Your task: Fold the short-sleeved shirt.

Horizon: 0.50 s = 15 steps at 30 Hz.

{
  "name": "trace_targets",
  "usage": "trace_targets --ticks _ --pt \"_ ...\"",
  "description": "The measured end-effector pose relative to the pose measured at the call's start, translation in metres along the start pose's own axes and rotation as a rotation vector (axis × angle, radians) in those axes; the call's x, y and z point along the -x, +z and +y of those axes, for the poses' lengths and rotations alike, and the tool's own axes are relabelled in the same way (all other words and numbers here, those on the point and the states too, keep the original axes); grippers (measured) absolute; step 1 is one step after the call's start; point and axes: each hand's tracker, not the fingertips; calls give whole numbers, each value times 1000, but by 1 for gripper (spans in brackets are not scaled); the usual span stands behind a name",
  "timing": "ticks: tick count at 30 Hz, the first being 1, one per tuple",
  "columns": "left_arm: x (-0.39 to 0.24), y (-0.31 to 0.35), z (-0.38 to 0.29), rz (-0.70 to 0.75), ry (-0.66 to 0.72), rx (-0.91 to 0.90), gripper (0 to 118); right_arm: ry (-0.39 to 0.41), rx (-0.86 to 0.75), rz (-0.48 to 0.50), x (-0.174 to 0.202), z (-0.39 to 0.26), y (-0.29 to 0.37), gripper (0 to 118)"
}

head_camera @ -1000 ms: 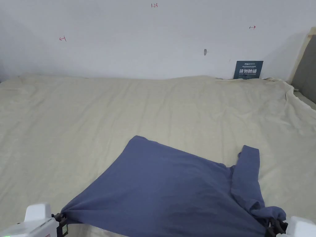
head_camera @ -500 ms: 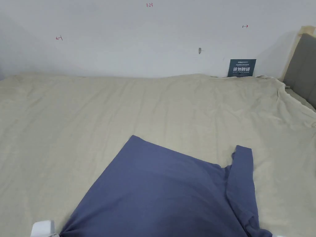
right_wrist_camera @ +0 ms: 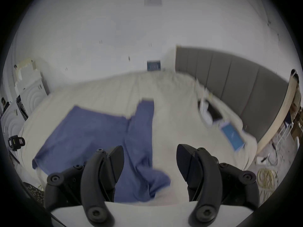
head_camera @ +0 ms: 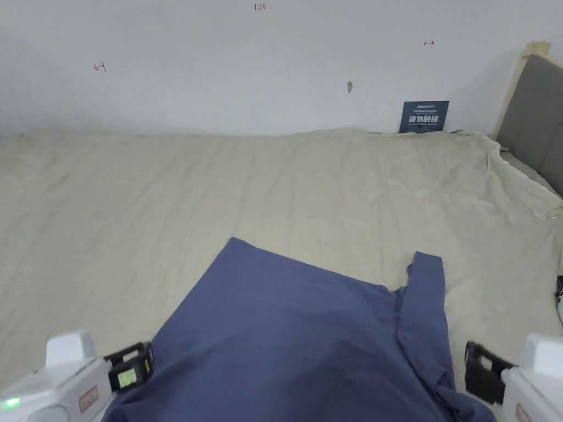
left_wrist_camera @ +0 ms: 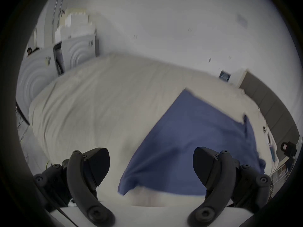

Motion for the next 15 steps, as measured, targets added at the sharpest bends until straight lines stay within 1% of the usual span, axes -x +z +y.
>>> trace_targets --ticks 4,6,9,10,11,12,13,14,15 --pt "-29 22 35 -37 -86 -190 106 15 -156 -25 1 33 25 72" --pt "-43 29 45 -38 -119 -257 101 20 -198 -26 2 42 34 72" --pt "-59 36 51 -44 -135 -338 98 21 -243 -20 3 45 41 70" --pt "-63 37 52 -47 -129 -352 94 18 -256 -17 4 45 43 67" --pt "-66 38 52 -70 -133 -357 84 19 -267 -16 5 45 44 57" --pt "-68 38 52 -99 -136 -364 73 22 -276 -15 6 45 45 45" --pt "-70 38 52 -116 -132 -359 51 30 -283 -14 7 45 46 29" --pt "-71 34 53 -138 -129 -353 17 37 -293 -17 7 45 47 3" --pt "-72 32 53 -180 -121 -344 4 40 -306 -20 9 46 46 0"
